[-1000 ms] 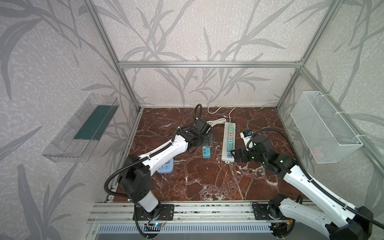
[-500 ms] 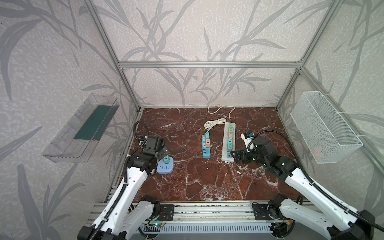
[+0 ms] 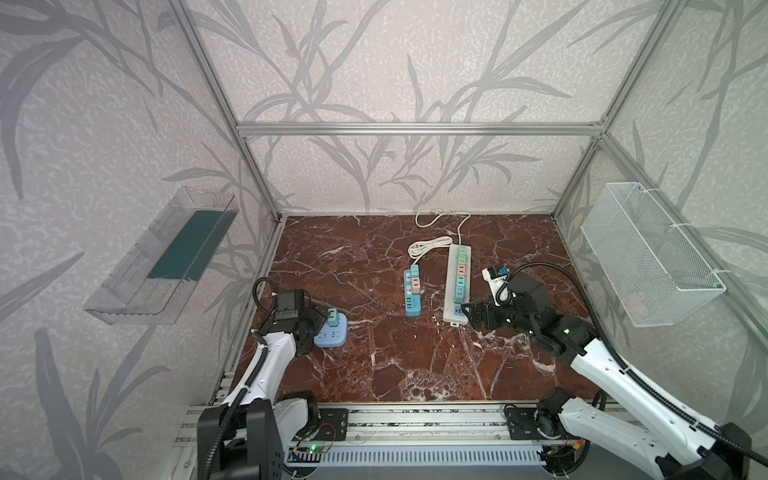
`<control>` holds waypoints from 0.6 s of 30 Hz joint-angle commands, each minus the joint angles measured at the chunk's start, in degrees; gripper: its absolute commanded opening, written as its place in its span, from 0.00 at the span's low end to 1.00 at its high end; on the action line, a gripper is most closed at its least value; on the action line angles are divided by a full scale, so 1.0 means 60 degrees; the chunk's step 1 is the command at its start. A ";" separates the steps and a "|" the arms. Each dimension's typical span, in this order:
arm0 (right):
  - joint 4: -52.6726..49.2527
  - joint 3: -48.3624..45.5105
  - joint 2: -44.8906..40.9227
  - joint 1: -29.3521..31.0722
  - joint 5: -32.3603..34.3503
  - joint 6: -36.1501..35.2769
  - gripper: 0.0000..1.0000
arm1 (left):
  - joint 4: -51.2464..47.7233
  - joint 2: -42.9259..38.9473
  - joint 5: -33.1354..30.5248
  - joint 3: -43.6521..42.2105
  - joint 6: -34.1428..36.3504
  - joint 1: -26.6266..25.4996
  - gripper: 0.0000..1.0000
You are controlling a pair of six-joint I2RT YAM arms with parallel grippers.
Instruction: Insert the plug
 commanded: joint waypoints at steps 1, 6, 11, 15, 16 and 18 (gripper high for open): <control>0.0189 -0.0091 -0.0165 -0.0049 -0.0084 0.0038 0.95 | 0.1650 0.0148 0.0825 -0.0463 -0.0629 0.0035 0.86; 0.0207 -0.0089 -0.0124 -0.0057 -0.0126 0.0038 0.95 | 0.2507 0.0650 0.1291 -0.0748 -0.0541 -0.0015 0.83; 0.0195 -0.0068 -0.0091 -0.0054 -0.0098 0.0024 0.95 | 0.3737 0.1839 0.1368 -0.0336 -0.0470 -0.0746 0.81; 0.0158 -0.0055 -0.0089 -0.0049 -0.0018 0.0009 0.95 | 0.4318 0.3460 0.1509 0.0891 -0.0018 -0.1428 0.80; 0.0149 -0.0049 -0.0091 -0.0045 0.0008 0.0009 0.95 | 0.4534 0.3944 0.1589 0.1188 0.0047 -0.1567 0.80; 0.0134 -0.0060 -0.0121 -0.0045 0.0084 0.0009 0.95 | 0.4883 0.4834 0.1841 0.1807 0.0248 -0.1791 0.79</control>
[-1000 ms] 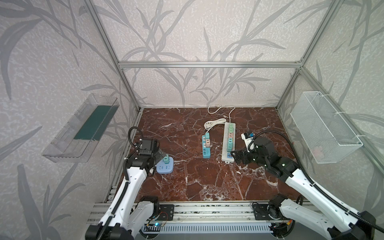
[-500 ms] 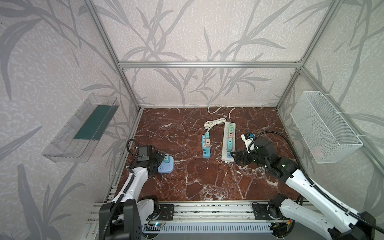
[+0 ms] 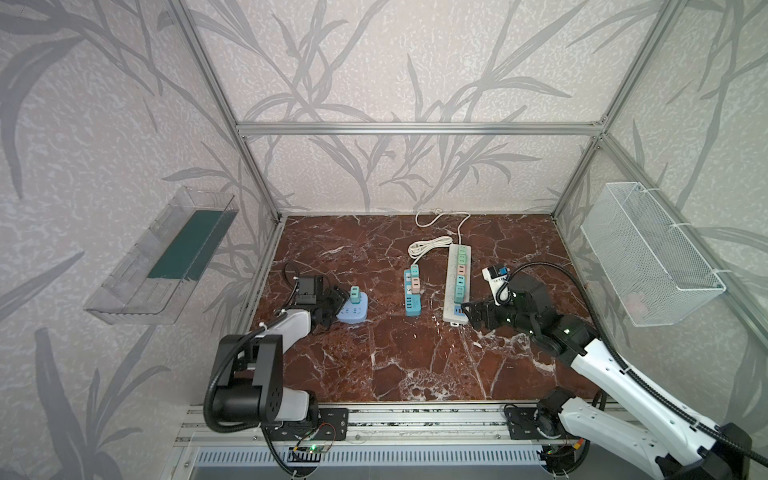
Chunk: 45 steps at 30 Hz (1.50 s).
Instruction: Insert the plug
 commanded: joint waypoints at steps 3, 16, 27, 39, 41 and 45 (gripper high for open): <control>0.0044 -0.0052 -0.0132 -0.0055 0.0136 -0.0006 0.95 | 0.0775 0.2000 0.0578 0.1716 0.0849 -0.0572 0.78; -0.0068 0.0009 -0.0011 -0.0114 0.0536 -0.0064 0.95 | -0.0820 0.3411 -0.0071 0.4435 0.1984 -0.1460 0.80; -0.0500 0.0495 0.0110 -0.0189 0.0869 -0.0020 0.96 | -0.4041 0.1920 -0.1113 0.5668 0.2973 -0.1351 0.99; -0.0882 0.1304 0.0307 -0.0221 0.1948 0.0340 0.97 | -0.6164 -0.1308 -0.1628 0.5182 0.4054 -0.1367 0.99; -0.0867 0.1521 0.0373 -0.0229 0.2047 0.0303 0.99 | -0.6176 -0.1917 -0.2184 0.4776 0.4199 -0.1376 0.99; -0.0500 0.1753 0.0475 -0.0206 0.2461 0.0104 0.99 | -0.6335 -0.2645 -0.2711 0.4285 0.4375 -0.1381 0.99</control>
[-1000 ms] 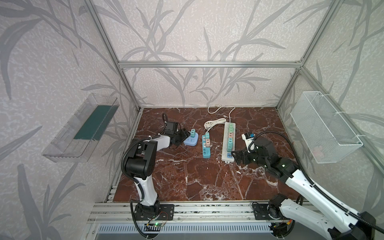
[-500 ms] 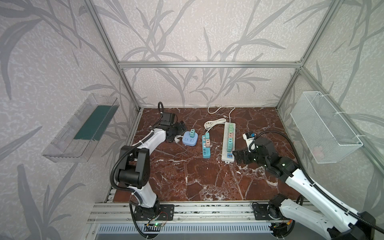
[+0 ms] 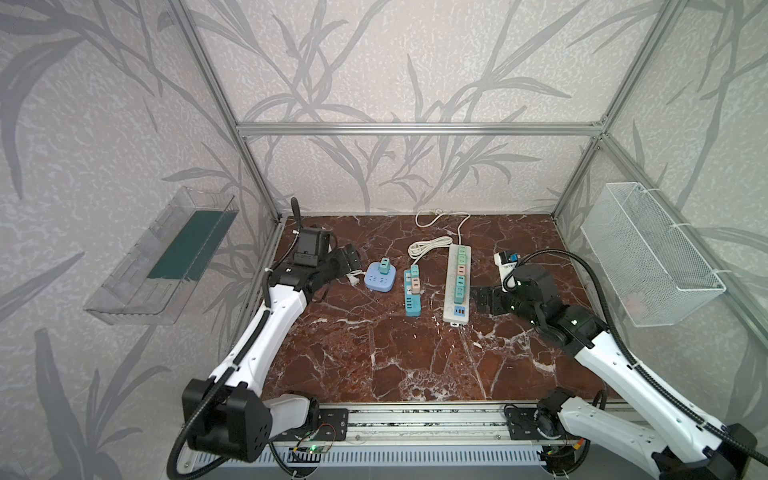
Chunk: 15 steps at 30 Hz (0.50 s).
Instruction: Insert the plug
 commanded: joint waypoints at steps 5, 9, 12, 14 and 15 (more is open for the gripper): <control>0.2509 -0.0911 -0.0065 -0.0040 0.1904 -0.0072 0.99 | 0.1441 -0.1333 -0.1601 -0.1834 0.1118 0.0010 0.99; 0.4492 -0.1615 0.0016 -0.0081 0.2019 -0.1915 0.99 | 0.5149 -0.2156 -0.2615 -0.4371 0.2586 -0.0001 0.99; 0.4830 -0.1647 0.0240 -0.0485 0.1552 -0.2507 0.99 | 0.6759 -0.2182 -0.3496 -0.5371 0.3785 0.0098 0.99; 0.5149 -0.1716 0.0445 -0.0801 0.1252 -0.2639 0.99 | 0.8463 -0.1843 -0.4001 -0.6022 0.4561 0.0130 0.99; 0.5291 -0.1763 0.0489 -0.0891 0.1132 -0.2673 0.99 | 0.9420 -0.1570 -0.4319 -0.6383 0.4811 0.0149 0.99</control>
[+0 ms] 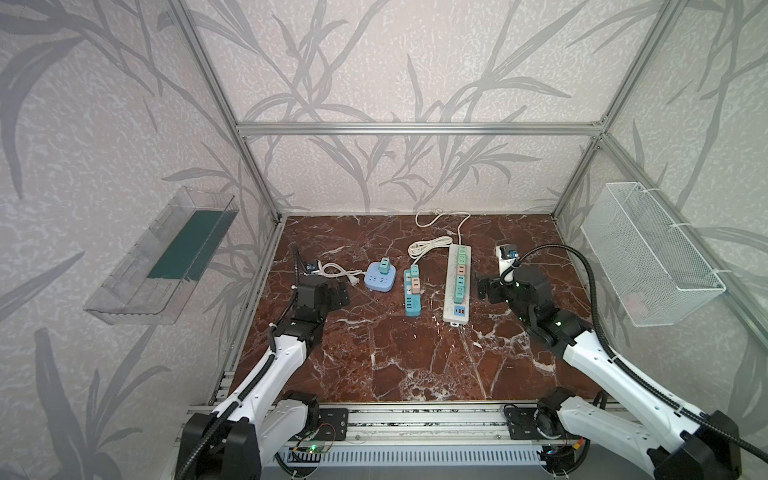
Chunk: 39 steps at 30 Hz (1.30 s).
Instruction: Insert the plug
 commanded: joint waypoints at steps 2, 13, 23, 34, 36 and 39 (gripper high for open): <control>0.1394 -0.0216 0.0071 -0.0579 -0.0495 -0.0647 0.99 | 0.4577 0.0820 -0.1404 -0.0932 0.1774 0.0173 0.99; 0.2237 -0.1294 -0.0395 -0.2023 -0.1112 -0.0868 0.99 | 1.0279 0.5132 -0.0473 -0.2105 0.1942 0.1078 0.99; 0.4528 -0.2832 -0.0273 -0.2519 -0.0774 -0.1913 0.99 | 0.7762 0.4936 0.0501 -0.0955 0.1698 0.1629 0.99; 0.9449 -0.4890 0.2408 -0.2656 -0.0654 -0.1796 0.99 | 0.8446 0.5147 0.0563 -0.1125 0.1800 0.1620 0.99; 1.1636 -0.5342 0.3854 -0.2658 -0.1337 -0.2333 0.99 | 0.8543 0.5187 0.0556 -0.1150 0.1824 0.1619 0.99; 1.4030 -0.5324 0.6213 -0.2644 -0.1614 -0.2661 1.00 | 0.8521 0.5173 0.0559 -0.1138 0.1811 0.1622 0.99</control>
